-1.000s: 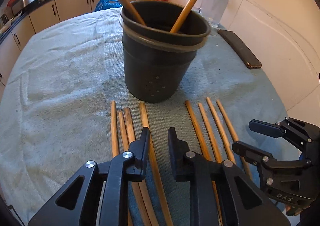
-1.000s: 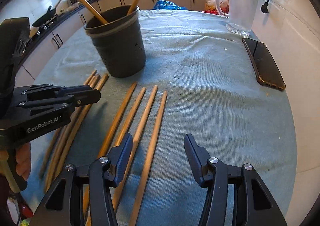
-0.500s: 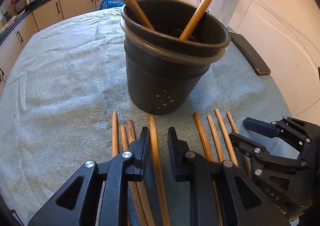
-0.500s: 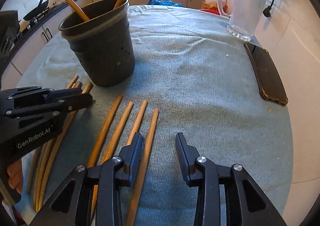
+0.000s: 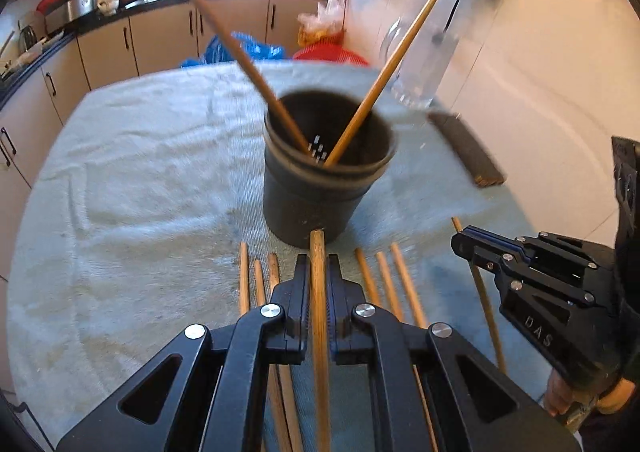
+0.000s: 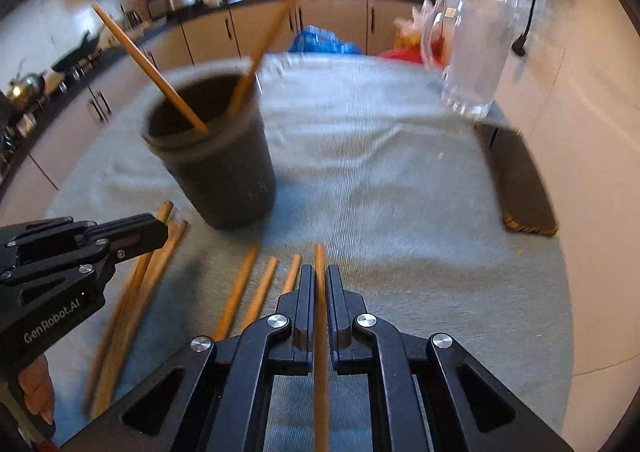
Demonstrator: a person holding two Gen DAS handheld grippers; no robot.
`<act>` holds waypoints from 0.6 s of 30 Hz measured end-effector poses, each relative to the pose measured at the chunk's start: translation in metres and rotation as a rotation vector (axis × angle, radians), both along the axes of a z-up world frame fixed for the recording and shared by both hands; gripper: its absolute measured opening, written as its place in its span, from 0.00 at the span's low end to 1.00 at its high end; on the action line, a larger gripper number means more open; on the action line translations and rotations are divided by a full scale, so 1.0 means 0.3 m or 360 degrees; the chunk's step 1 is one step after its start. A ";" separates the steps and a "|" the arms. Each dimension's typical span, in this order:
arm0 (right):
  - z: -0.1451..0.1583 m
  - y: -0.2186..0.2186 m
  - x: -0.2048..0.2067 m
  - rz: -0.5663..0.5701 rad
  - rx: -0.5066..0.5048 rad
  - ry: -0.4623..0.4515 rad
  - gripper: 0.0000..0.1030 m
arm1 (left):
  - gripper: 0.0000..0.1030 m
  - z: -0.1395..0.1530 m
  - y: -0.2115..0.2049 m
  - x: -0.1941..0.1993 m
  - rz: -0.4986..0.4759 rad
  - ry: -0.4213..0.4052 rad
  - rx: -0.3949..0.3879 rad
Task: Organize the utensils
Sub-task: 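Lift the chopstick with left tool over the cup while right tool carries its own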
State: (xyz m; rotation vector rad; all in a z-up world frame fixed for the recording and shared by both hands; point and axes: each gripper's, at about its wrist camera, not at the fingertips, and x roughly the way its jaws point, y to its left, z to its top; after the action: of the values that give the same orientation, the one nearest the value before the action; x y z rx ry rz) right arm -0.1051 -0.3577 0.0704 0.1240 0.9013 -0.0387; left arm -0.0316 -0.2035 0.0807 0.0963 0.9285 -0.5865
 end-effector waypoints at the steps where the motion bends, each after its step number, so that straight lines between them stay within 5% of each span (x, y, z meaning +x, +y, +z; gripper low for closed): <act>1: 0.019 -0.004 -0.014 -0.0002 0.0010 -0.0026 0.06 | 0.06 0.034 0.017 -0.027 -0.0002 -0.0030 -0.0034; 10: 0.210 -0.014 -0.230 -0.0049 0.0065 -0.0317 0.06 | 0.06 0.241 0.127 -0.253 -0.0014 -0.0270 -0.0215; 18: 0.314 0.023 -0.409 -0.0053 0.0046 -0.0487 0.06 | 0.06 0.316 0.193 -0.442 -0.0018 -0.0470 -0.0236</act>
State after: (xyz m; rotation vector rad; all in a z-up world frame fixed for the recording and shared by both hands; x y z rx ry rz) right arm -0.2279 -0.3507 0.1646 0.1672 0.5945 -0.0362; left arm -0.1642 -0.1456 0.1755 0.0526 0.5969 -0.6304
